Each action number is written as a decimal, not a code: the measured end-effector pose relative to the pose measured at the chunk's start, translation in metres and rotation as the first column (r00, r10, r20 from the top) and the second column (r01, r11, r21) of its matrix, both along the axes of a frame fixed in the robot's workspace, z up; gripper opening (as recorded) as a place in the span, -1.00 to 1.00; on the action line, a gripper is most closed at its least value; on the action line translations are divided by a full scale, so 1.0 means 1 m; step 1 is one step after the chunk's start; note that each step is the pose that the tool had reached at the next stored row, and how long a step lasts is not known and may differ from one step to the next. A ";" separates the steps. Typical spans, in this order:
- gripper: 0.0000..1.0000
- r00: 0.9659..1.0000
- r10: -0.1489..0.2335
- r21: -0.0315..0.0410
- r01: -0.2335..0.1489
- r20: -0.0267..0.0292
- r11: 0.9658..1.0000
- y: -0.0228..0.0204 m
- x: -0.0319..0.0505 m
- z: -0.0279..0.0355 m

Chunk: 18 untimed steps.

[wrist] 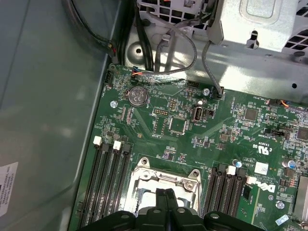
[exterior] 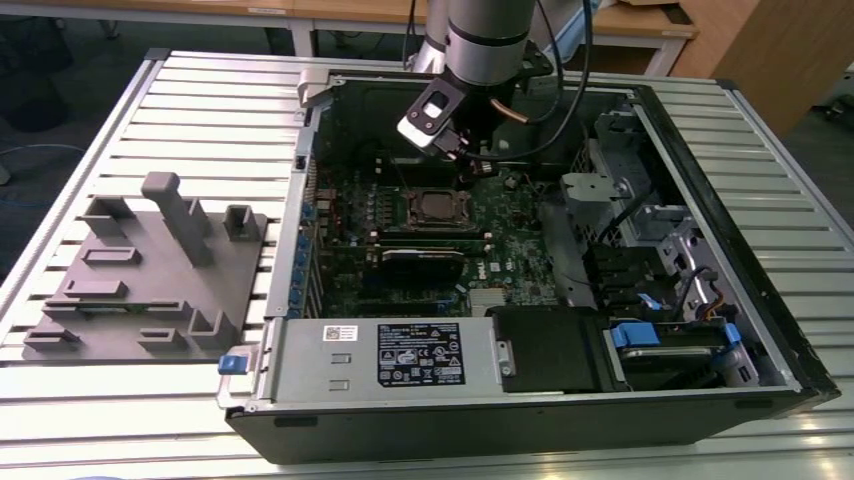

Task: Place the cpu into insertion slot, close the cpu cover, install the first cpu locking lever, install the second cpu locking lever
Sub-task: 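Close the cpu cover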

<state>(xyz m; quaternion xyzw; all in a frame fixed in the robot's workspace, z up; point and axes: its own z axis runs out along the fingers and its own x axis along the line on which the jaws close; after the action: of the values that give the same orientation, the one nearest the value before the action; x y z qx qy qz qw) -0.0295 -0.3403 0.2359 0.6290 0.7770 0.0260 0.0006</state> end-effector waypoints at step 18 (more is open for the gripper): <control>-0.79 0.999 0.043 0.000 -0.043 0.000 0.999 0.0000 0.0000 0.0000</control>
<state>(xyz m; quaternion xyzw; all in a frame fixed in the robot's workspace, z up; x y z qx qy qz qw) -0.0295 -0.3403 0.2358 0.6121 0.7904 0.0261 0.0000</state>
